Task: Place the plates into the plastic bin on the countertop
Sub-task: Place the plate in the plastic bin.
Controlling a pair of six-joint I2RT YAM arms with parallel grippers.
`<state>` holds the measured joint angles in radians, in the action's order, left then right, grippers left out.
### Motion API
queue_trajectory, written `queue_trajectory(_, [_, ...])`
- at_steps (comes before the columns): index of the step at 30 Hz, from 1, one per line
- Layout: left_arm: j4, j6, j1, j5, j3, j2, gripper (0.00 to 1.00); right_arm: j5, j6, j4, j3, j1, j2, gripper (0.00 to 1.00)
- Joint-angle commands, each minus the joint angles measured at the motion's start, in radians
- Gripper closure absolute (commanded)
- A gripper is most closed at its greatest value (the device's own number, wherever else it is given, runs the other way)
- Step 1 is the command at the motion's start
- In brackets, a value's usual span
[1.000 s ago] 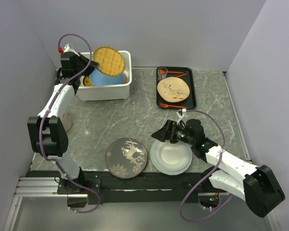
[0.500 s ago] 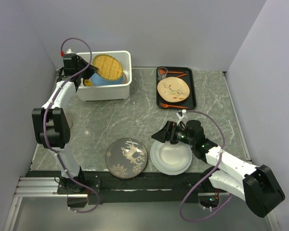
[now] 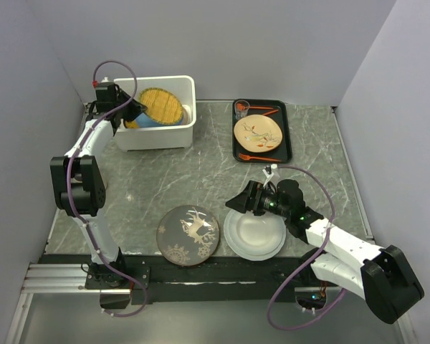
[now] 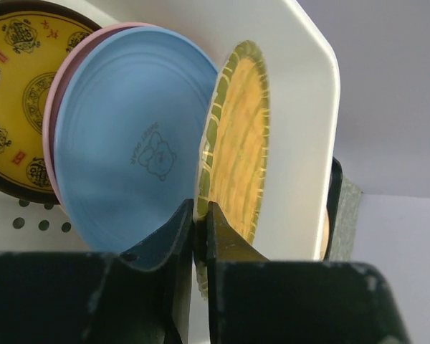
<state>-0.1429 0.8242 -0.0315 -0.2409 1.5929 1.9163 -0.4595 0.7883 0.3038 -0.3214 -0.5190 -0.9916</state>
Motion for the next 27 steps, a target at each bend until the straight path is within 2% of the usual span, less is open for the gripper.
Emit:
queue_trajectory(1, [0.075,-0.004,0.002,-0.041,0.023,-0.011,0.84,-0.015,0.005,0.055,0.005,0.001,0.002,0.00])
queue_trajectory(7, [0.075,-0.002,0.001,-0.040,0.006,-0.011,0.66,-0.008,0.003,0.047,0.012,0.002,0.014,0.00])
queue_trajectory(10, [0.071,-0.007,0.001,-0.020,0.002,-0.019,0.48,-0.010,0.005,0.049,0.013,0.002,0.011,0.00])
queue_trajectory(11, [0.062,-0.011,0.002,-0.011,0.002,-0.022,0.35,-0.011,0.005,0.050,0.013,0.001,0.010,0.00])
queue_trajectory(14, [0.052,-0.016,0.001,0.044,-0.005,-0.046,0.15,-0.013,0.008,0.057,0.013,0.002,0.007,0.00])
queue_trajectory(20, [0.080,-0.033,0.002,0.107,-0.050,-0.120,0.01,-0.014,0.009,0.061,0.013,0.002,0.002,0.00])
queue_trajectory(27, [0.130,-0.053,0.021,0.068,-0.074,-0.197,0.01,-0.013,0.011,0.060,0.010,0.001,-0.004,0.00])
